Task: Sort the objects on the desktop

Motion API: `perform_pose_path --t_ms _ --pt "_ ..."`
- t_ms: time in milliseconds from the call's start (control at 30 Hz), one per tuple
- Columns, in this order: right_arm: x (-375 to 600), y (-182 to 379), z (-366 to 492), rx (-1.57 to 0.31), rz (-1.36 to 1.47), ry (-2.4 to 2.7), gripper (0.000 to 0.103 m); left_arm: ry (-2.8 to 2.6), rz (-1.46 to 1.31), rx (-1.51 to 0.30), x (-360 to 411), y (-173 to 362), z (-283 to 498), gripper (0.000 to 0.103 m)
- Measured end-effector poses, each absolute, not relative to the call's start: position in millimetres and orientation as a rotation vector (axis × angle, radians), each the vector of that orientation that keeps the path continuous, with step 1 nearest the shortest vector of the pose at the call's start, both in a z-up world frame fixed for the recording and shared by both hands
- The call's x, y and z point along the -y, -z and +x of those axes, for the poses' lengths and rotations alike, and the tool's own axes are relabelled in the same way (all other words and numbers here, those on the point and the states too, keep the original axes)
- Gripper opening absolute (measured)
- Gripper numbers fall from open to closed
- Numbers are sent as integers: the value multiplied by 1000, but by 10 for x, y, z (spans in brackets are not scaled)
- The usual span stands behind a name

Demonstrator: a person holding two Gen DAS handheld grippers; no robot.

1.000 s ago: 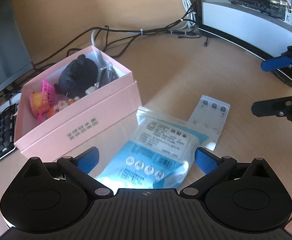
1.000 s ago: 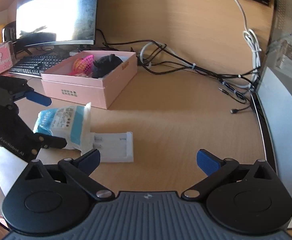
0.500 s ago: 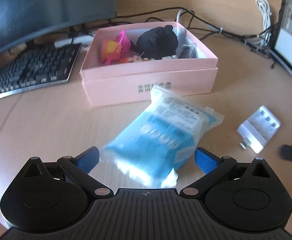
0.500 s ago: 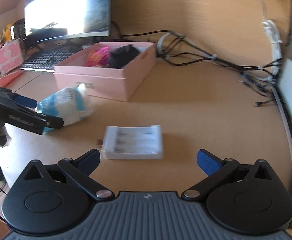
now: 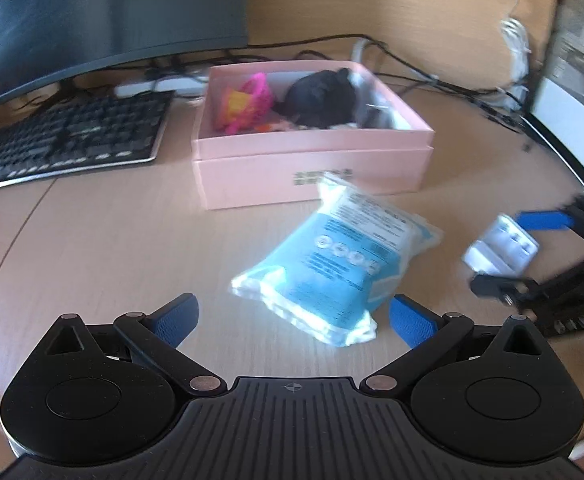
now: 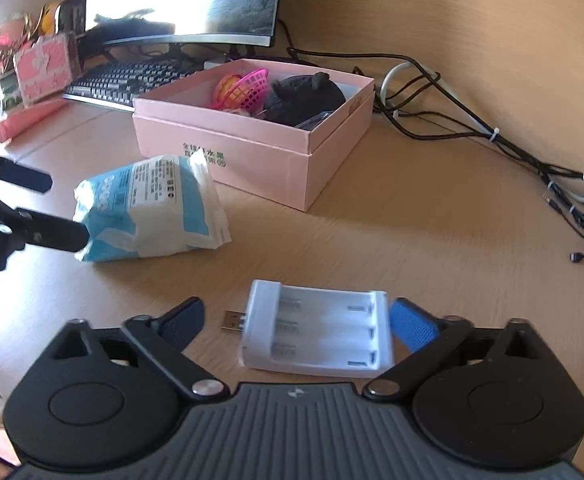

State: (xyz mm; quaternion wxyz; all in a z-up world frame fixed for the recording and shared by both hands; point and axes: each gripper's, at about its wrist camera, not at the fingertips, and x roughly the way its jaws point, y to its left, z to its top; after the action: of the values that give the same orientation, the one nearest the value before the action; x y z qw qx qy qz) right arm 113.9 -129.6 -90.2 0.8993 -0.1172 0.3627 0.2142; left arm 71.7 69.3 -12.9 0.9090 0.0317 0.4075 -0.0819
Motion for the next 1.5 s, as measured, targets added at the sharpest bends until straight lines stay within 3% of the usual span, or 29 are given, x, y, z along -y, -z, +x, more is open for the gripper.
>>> perform_pose_path --t_ms 333,500,667,733,1300,1367,1433,1500 --pt "1434 903 1041 -754 -248 -391 91 241 204 -833 -492 231 821 103" --pt "1507 913 930 -754 -245 -375 98 356 220 -840 -350 231 713 103" --pt "1469 954 949 -758 -247 -371 98 351 214 -828 -342 189 638 103" --pt "1442 949 957 -752 -256 -378 91 329 208 -816 -394 160 627 103" --pt "1652 359 541 -684 -196 -401 91 316 279 -825 -133 388 1091 103" --pt "1708 326 486 -682 -195 -387 91 287 268 -822 -83 392 1068 99" --pt "1759 299 447 -681 -195 -380 91 270 253 -810 -67 372 1035 69" --pt "1784 280 422 -680 -202 -379 91 255 225 -811 -86 334 1008 65"
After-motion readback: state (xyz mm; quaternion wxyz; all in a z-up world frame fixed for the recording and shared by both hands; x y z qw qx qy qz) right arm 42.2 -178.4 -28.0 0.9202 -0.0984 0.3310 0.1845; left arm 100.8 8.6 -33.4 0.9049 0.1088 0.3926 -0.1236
